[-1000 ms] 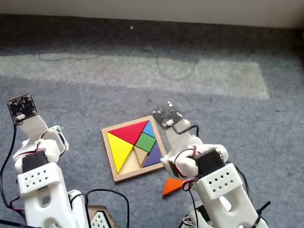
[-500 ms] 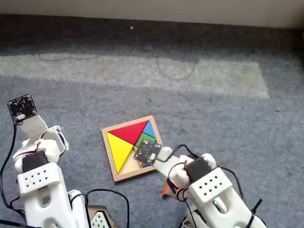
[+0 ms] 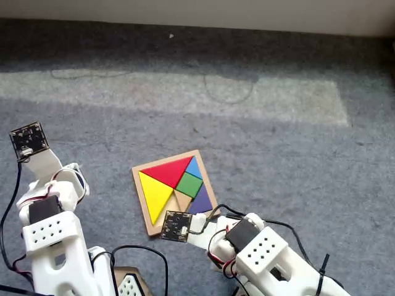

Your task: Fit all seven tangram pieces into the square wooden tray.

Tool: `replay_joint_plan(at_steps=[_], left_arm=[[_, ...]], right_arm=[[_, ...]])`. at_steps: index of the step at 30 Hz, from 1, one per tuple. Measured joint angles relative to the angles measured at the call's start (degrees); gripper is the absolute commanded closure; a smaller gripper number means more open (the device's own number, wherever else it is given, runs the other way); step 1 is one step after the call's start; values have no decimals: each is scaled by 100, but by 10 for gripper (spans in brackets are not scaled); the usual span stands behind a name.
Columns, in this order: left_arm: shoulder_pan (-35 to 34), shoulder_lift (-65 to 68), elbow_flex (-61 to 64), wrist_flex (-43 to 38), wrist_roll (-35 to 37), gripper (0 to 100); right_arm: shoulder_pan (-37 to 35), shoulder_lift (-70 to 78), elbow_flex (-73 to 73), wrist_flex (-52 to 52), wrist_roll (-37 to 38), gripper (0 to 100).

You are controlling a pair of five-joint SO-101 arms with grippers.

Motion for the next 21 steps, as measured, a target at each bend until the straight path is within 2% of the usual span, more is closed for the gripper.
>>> replay_joint_plan(at_steps=[4,13,21], left_arm=[[0,0,70,0,0,828],[0,0,211,-246,0,828],[0,0,211,-246,0,828]], right_arm=[[-9,0,44,-246,88,736],[-9,0,105,-316,264,738],[404,-35,545,-510,703,742]])
